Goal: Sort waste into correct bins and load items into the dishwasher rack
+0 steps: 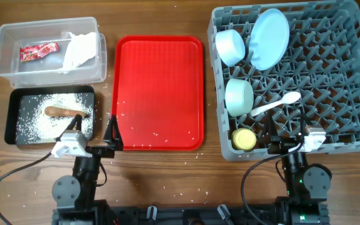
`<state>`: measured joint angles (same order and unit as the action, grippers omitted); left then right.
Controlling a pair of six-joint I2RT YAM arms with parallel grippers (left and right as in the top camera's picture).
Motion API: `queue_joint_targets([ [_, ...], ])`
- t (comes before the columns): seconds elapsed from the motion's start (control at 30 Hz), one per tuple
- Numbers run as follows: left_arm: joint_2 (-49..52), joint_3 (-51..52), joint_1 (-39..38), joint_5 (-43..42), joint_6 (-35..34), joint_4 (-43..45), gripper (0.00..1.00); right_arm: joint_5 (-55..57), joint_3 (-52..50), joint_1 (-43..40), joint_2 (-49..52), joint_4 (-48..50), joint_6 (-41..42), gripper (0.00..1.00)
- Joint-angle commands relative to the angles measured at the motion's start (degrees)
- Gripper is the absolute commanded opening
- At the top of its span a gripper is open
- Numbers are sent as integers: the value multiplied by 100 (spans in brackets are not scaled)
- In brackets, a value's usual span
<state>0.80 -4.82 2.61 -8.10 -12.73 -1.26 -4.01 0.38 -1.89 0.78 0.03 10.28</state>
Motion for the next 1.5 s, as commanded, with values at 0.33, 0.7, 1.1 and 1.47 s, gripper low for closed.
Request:
queue_joint_targets([
  [0.33,-63,450,-26,-85,33,-236,100,13,-9,9,-50,15,61,100],
  [0.7,-52,450,-26,-85,33,-236,100,13,-9,9,-50,15,59,100],
  [1.1,-52,450,-26,-85,33,-236,100,13,-9,9,-50,15,61,100],
  [1.47,-52,450,-26,-85,35,-236,100,13,-9,9,-50,15,61,100],
])
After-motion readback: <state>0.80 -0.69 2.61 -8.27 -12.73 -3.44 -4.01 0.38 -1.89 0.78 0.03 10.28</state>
